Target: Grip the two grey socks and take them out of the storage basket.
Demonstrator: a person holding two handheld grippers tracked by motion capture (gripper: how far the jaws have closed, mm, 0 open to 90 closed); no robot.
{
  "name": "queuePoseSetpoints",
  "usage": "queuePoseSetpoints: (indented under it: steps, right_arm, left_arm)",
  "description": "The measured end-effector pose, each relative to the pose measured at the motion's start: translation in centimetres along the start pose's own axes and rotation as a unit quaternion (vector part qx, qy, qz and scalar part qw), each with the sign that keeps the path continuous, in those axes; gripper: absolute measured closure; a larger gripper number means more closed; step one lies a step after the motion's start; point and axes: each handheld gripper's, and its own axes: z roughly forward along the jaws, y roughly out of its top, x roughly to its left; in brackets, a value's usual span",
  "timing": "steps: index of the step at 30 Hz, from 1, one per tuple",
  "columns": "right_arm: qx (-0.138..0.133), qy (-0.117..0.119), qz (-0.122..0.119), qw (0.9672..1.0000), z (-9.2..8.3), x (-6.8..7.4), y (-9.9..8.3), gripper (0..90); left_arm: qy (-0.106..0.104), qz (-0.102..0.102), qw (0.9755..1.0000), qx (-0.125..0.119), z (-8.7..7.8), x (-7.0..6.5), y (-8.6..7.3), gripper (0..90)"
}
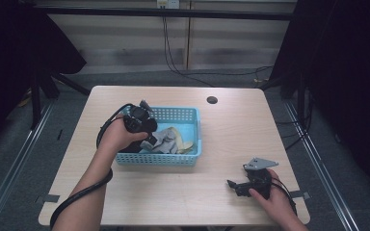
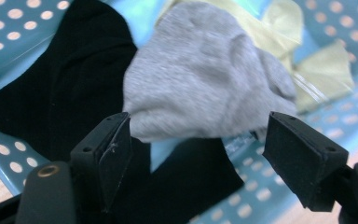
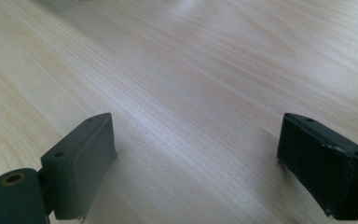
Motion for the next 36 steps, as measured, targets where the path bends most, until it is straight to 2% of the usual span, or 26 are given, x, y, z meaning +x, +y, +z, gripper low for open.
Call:
queuePoseSetpoints:
  steps: [1,4,7,13,14,20,25,26,28,30,31,34,36]
  right_arm:
    - [0.0,0.0,0.0,1.0,0.0,0.0,0.0,10.7]
    - [-0.001,0.0,-0.002,1.0,0.0,0.0,0.0,10.7]
    - [-0.001,0.0,-0.002,1.0,0.0,0.0,0.0,10.7]
    - [-0.001,0.0,-0.003,1.0,0.0,0.0,0.0,10.7]
    - [-0.001,0.0,-0.002,1.0,0.0,0.0,0.0,10.7]
    - [-0.001,0.0,-0.002,1.0,0.0,0.0,0.0,10.7]
    - [-0.001,0.002,-0.002,1.0,0.0,-0.1,0.0,10.7]
    - [-0.001,0.002,-0.001,1.0,0.0,0.0,0.0,10.7]
    - [-0.001,0.003,-0.001,1.0,0.0,-0.1,0.0,10.7]
    - [-0.001,0.003,-0.001,1.0,0.0,-0.1,0.0,10.7]
    - [-0.001,0.003,-0.001,1.0,0.0,-0.1,0.0,10.7]
    - [-0.001,0.003,-0.001,1.0,0.0,-0.1,0.0,10.7]
    - [-0.001,0.003,-0.001,1.0,0.0,-0.1,0.0,10.7]
  left_arm:
    - [0.002,-0.008,1.0,-0.001,0.2,0.2,0.1,22.9]
    - [0.004,-0.012,0.9998,0.014,1.2,0.5,0.7,23.1]
    - [0.0,-0.016,0.9998,0.013,1.7,0.3,1.0,23.1]
    - [0.001,0.001,0.9995,0.031,3.3,-0.5,2.0,23.1]
    - [0.001,-0.005,0.9995,0.032,3.7,-0.6,2.2,23.1]
    - [0.001,-0.006,0.9992,0.039,4.9,-0.7,2.4,25.1]
    - [0.002,-0.022,0.9993,0.031,5.5,-0.4,2.5,29.1]
    - [0.007,-0.024,0.9992,0.033,5.6,-0.4,2.6,35.5]
    - [0.009,-0.022,0.9992,0.034,5.7,-0.4,2.6,39.3]
    - [0.012,-0.017,0.999,0.04,5.7,-0.4,2.6,47.2]
    - [0.024,-0.004,0.9984,0.051,5.6,-0.6,2.8,53.6]
    - [0.029,0.007,0.9976,0.063,5.3,-0.7,2.9,67.8]
    - [0.032,0.009,0.9974,0.065,5.2,-0.7,2.9,74.1]
